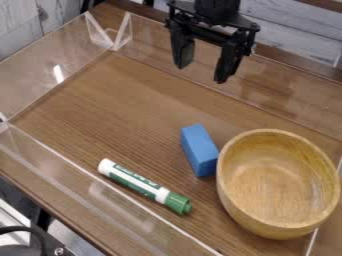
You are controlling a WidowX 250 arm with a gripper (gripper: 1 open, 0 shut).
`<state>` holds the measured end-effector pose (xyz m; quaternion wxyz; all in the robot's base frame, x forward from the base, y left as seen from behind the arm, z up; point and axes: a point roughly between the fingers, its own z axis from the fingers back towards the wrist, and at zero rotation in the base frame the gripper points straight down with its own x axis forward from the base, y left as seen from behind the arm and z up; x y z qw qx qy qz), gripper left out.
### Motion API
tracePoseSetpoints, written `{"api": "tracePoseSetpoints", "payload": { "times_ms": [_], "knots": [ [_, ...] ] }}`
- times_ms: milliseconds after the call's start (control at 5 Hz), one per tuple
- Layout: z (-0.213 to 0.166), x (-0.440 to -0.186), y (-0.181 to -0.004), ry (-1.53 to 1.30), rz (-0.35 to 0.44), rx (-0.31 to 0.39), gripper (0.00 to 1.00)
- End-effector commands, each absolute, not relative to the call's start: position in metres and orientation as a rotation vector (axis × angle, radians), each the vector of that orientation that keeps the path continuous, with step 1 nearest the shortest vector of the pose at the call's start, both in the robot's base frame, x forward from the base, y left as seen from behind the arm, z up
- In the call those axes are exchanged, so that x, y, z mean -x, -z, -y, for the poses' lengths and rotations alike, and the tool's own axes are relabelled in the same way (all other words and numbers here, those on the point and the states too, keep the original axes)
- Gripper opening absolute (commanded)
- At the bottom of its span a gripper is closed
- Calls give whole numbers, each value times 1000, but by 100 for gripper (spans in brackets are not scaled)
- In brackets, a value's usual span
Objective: Put the blue block in the brown bowl
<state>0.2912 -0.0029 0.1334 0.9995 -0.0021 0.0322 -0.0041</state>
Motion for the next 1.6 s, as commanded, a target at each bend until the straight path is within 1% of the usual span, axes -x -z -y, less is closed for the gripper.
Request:
{"api": "tracePoseSetpoints", "payload": {
  "times_ms": [0, 200, 800, 1400],
  "knots": [
    [-5, -291, -130, -1, -54, 11, 100],
    [-14, -291, -127, -9, -43, 17, 100],
    [-42, -296, -131, 6, 38, 19, 100],
    [-48, -301, -134, -7, 117, 32, 100]
  ]
}}
